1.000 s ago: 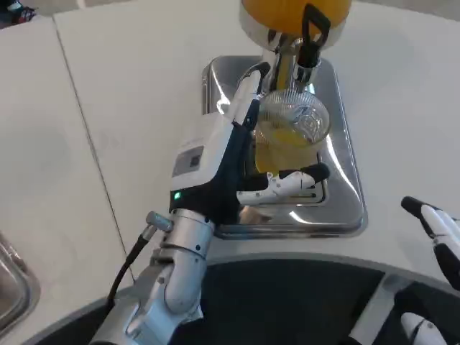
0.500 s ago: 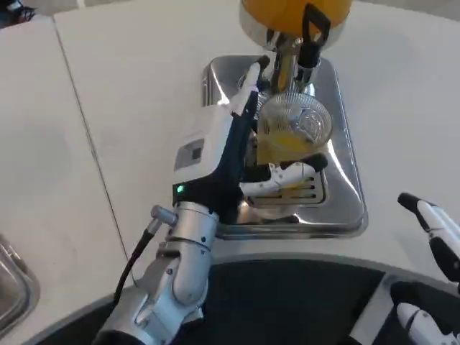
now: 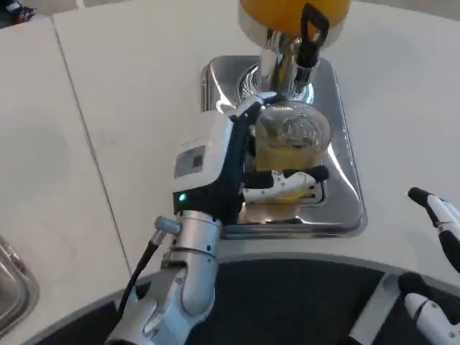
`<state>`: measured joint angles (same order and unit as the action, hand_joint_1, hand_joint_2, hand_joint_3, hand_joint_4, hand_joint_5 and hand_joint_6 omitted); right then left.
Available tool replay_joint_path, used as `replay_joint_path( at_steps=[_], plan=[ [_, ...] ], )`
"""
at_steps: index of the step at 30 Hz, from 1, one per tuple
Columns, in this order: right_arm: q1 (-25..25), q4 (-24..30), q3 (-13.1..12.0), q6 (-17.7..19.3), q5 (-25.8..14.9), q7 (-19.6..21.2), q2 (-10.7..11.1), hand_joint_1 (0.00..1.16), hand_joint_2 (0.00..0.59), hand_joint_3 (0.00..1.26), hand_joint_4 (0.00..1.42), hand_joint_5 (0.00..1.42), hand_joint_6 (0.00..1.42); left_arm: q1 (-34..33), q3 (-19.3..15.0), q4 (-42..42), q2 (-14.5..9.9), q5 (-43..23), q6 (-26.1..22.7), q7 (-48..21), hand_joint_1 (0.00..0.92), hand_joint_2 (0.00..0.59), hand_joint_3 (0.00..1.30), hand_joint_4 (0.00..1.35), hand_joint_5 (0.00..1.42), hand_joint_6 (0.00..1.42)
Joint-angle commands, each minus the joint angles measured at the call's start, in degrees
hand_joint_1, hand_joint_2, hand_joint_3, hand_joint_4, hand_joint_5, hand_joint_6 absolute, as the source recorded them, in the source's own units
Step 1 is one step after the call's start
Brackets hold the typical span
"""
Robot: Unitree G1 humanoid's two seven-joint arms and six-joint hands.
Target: Grasp the cup under the faucet to collect the drink, then remove the cup.
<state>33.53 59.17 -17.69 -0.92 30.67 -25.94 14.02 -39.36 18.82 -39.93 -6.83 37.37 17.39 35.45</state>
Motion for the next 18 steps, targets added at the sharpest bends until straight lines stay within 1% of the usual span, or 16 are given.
replay_joint_path(
  at_steps=[1, 3, 8, 12, 18],
  plan=[
    [-0.6, 0.8, 0.0, -1.5, 1.0, -0.8, -0.1, 0.19, 0.521, 0.00, 0.00, 0.08, 0.07, 1.1, -0.6, 1.6, 1.1, -1.9, 0.7, -0.4, 0.584, 0.000, 1.11, 1.21, 1.42, 1.42],
    [-0.7, 0.8, 0.2, -1.8, 1.3, -1.1, -0.4, 0.19, 0.521, 0.00, 0.00, 0.08, 0.07, 1.0, -1.1, 1.6, 1.2, -2.9, 0.4, -1.3, 0.614, 0.000, 1.13, 1.21, 1.42, 1.42],
    [-0.9, 0.8, 0.3, -2.3, 1.7, -1.3, -1.1, 0.19, 0.530, 0.00, 0.00, 0.09, 0.09, 1.0, -1.4, 1.9, 1.1, -3.5, 0.1, -1.8, 0.638, 0.000, 1.14, 1.18, 1.42, 1.42],
    [-1.3, 0.8, 0.7, -2.5, 2.2, -1.8, -0.9, 0.19, 0.531, 0.00, 0.00, 0.10, 0.10, 1.3, -1.5, 2.9, 0.6, -2.9, 0.4, -1.5, 0.668, 0.000, 1.16, 1.17, 1.42, 1.42],
    [-1.9, 0.8, 1.7, -2.8, 2.9, -2.1, -1.0, 0.19, 0.531, 0.00, 0.00, 0.10, 0.11, 2.4, -2.5, 5.2, -0.2, -3.4, 0.4, -1.6, 0.709, 0.000, 1.18, 1.14, 1.42, 1.42]
  ],
)
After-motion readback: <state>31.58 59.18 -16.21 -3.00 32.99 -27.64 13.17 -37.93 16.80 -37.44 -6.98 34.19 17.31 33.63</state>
